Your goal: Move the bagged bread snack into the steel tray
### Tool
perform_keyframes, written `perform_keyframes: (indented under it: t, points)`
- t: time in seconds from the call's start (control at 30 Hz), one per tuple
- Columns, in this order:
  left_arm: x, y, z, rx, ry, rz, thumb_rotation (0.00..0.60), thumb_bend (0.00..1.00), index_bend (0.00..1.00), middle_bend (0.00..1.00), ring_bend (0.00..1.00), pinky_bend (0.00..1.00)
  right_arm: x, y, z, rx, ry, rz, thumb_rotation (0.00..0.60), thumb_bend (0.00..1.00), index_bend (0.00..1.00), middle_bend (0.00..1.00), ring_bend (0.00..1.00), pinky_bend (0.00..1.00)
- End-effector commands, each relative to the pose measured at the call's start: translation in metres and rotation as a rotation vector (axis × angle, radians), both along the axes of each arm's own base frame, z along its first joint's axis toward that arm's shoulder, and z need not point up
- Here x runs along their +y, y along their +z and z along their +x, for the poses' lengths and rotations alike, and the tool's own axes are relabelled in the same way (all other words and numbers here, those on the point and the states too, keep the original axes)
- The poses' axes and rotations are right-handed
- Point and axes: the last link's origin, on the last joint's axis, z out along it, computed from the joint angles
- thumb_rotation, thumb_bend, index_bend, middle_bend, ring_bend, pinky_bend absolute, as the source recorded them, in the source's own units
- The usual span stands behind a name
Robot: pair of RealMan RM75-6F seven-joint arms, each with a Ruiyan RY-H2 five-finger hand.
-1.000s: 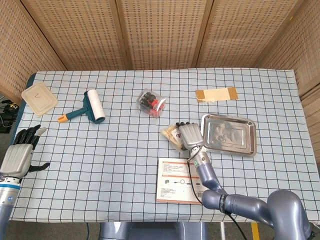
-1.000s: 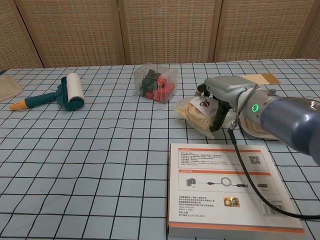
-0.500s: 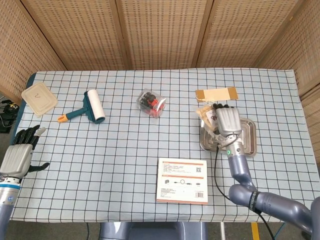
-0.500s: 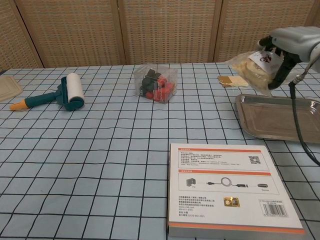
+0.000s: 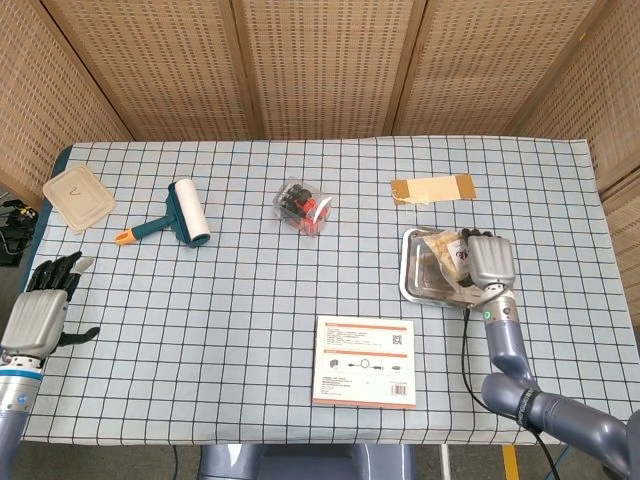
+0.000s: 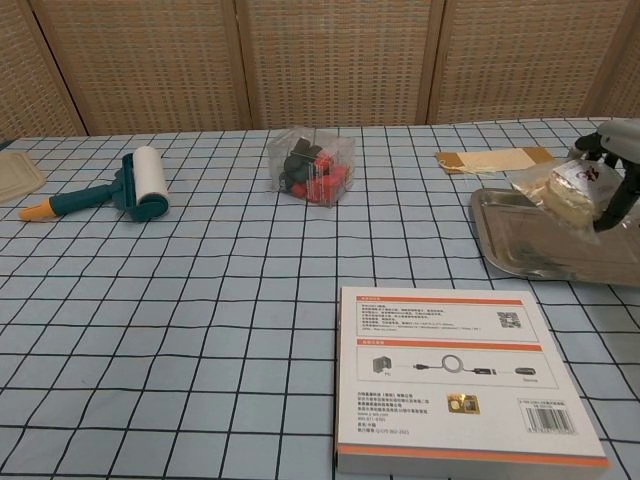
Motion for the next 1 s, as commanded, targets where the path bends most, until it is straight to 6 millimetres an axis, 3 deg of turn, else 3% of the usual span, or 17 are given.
perform_keyframes:
  t: [0.03,0.1,0.17,0.23,0.3,0.53,0.73,1.0]
  points:
    - [0.0,0.0,0.0,-0.002,0.0,0.001,0.6,0.0,0.0,0.0,0.0,0.0,0.0,-0.004,-0.006,0.01,-0.019,0.007,0.6,0.15,0.47,0.24,0.2,0.32]
    - [0.0,0.0,0.0,-0.005,0.002,-0.002,0.6,0.0,0.0,0.0,0.0,0.0,0.0,-0.005,-0.009,0.016,-0.037,0.01,0.6,0.14,0.36,0.1,0.06,0.16]
    - [0.0,0.0,-0.001,-0.007,0.004,-0.005,0.6,0.0,0.0,0.0,0.0,0.0,0.0,-0.004,-0.011,0.018,-0.057,0.009,0.6,0.14,0.26,0.02,0.0,0.05]
    - [0.0,0.0,-0.001,-0.008,0.004,-0.006,0.6,0.0,0.0,0.0,0.0,0.0,0.001,-0.001,-0.013,0.032,-0.07,0.001,0.6,0.14,0.18,0.0,0.0,0.01]
    - [0.0,0.0,0.0,-0.009,0.004,-0.007,0.6,0.0,0.0,0.0,0.0,0.0,0.002,0.001,-0.011,0.038,-0.065,-0.011,0.6,0.13,0.12,0.0,0.0,0.0]
    - [-0.002,0.0,0.002,-0.007,-0.005,-0.008,0.6,0.0,0.0,0.0,0.0,0.0,0.015,0.01,-0.009,0.037,-0.037,-0.054,0.6,0.13,0.07,0.0,0.0,0.0]
    - [-0.004,0.003,0.003,-0.011,-0.011,0.002,0.6,0.0,0.0,0.0,0.0,0.0,0.049,0.03,-0.013,0.032,0.016,-0.09,0.6,0.13,0.07,0.0,0.0,0.0]
    - [-0.008,-0.003,-0.001,0.019,-0.031,-0.007,0.6,0.0,0.0,0.0,0.0,0.0,0.119,0.061,-0.036,0.009,0.174,-0.136,0.6,0.13,0.03,0.0,0.0,0.0]
